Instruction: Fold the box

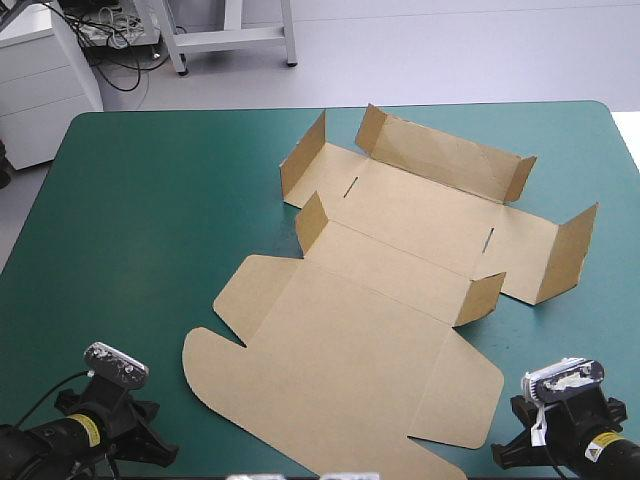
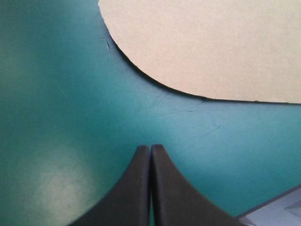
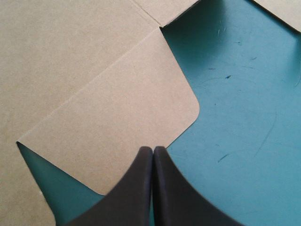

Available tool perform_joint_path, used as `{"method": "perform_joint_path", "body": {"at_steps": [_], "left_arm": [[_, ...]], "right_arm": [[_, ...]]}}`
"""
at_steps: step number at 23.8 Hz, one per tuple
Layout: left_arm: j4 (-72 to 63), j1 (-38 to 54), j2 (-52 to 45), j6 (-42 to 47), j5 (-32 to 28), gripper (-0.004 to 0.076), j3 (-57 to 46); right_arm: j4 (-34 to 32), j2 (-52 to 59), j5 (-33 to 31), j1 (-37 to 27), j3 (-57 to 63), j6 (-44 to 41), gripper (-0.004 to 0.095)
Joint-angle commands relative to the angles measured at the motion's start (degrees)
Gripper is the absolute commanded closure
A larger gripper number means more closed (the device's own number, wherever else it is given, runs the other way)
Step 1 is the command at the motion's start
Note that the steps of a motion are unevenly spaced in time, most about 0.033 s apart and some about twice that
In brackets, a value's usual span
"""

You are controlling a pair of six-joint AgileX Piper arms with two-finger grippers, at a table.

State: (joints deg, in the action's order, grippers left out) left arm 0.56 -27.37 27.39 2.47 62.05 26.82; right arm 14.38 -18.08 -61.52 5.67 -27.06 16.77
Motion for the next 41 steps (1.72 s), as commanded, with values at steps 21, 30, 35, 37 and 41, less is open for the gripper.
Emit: {"method": "perform_joint_path", "body": {"at_steps": [21, 30, 35, 37, 41], "left_arm": [[-0.6, -0.4, 0.4, 0.1, -1.9, 0.0756, 1.3], [-0.6, -0.4, 0.4, 0.1, -1.9, 0.0756, 1.3], [-0.6, -0.4, 0.4, 0.1, -1.9, 0.0756, 1.3], [-0.6, -0.4, 0.4, 0.1, -1.9, 0.0756, 1.3], [-0.6, -0.4, 0.4, 0.1, -1.9, 0.0756, 1.3]], "right_arm": [[1.2, -0.8, 3.9, 0.2, -4.0, -23.2, 0.0035], [0.8, -5.7, 4.8, 0.2, -11.7, -35.5, 0.0034], [0.8, -13.2, 6.2, 0.2, -13.0, -36.2, 0.0034], [0.8, -16.5, 7.9, 0.2, -13.4, -37.0, 0.0034], [1.1, -23.8, 12.3, 0.2, -13.5, -38.0, 0.0034]]}}
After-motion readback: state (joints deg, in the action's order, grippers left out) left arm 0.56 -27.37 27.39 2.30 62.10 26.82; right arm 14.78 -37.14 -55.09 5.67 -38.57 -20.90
